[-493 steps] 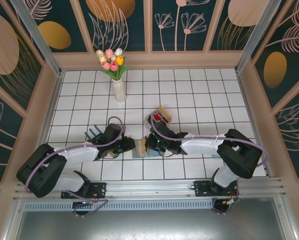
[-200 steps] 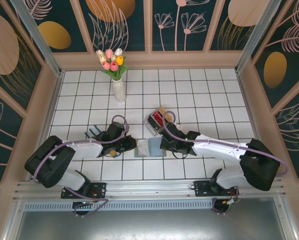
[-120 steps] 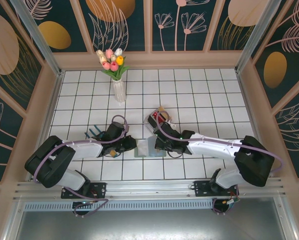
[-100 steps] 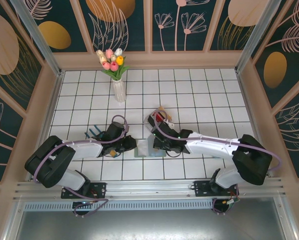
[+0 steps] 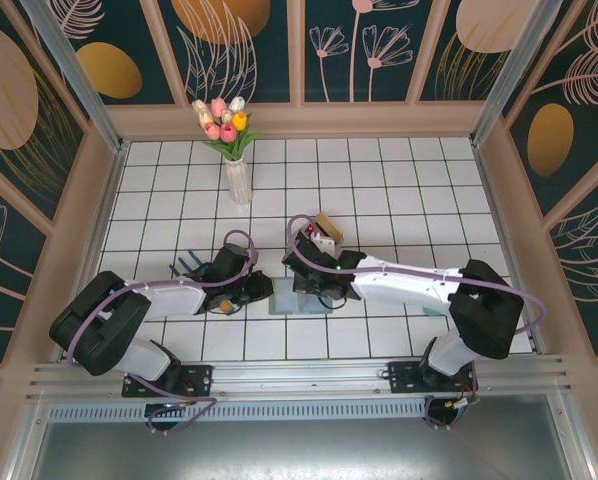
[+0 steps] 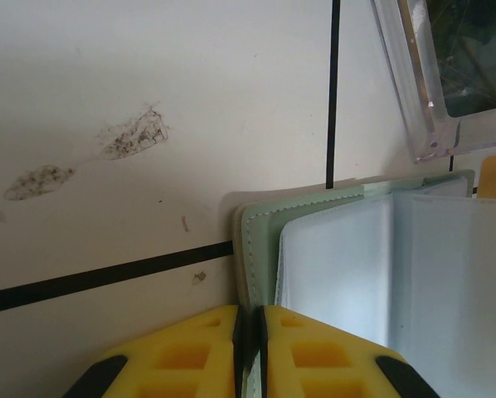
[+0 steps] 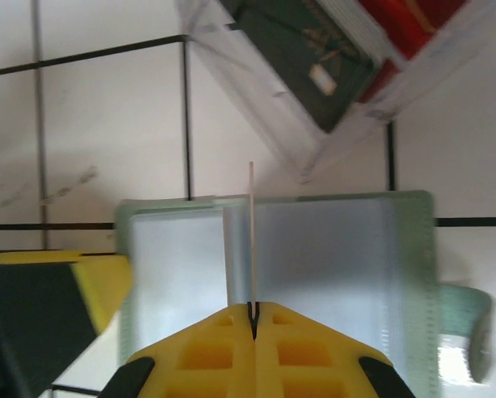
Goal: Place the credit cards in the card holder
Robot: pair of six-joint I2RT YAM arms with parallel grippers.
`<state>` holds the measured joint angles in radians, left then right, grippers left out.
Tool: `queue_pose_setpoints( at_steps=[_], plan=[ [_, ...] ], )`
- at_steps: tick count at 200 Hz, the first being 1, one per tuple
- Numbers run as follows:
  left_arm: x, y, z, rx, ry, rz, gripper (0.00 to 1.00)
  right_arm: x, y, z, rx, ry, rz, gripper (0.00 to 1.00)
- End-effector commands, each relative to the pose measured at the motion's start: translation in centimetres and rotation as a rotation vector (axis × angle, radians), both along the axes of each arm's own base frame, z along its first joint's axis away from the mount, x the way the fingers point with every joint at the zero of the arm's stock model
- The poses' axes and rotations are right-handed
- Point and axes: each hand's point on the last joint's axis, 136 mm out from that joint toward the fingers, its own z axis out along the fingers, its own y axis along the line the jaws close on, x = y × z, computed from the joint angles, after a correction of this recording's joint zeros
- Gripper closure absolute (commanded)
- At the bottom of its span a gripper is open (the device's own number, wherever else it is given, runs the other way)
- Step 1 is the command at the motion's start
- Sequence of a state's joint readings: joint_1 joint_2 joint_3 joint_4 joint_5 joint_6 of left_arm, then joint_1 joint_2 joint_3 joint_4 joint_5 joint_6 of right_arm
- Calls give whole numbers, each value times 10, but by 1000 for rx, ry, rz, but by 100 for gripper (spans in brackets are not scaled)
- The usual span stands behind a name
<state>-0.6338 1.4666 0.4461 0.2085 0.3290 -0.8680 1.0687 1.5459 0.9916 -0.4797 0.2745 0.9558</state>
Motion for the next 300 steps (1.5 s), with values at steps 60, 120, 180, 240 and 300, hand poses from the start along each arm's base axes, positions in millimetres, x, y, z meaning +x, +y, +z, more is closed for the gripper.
queue_pose_setpoints(
  at_steps=[60,120,180,240,300],
  plan=[
    [-8,6,-9,32,38,-1,85,-4,-4,60,394,-162,38,100],
    [-9,6,-10,30,42,-2,86,-15,11,8,498,-51,82,100],
    [-10,6,-11,30,47,-3,86,-17,2,-35,471,32,79,100],
    [-11,6,-13,28,54,-4,86,-23,12,-58,535,101,70,100],
    [-11,9,-14,36,53,10,86,-30,14,-58,486,132,90,100]
  ],
)
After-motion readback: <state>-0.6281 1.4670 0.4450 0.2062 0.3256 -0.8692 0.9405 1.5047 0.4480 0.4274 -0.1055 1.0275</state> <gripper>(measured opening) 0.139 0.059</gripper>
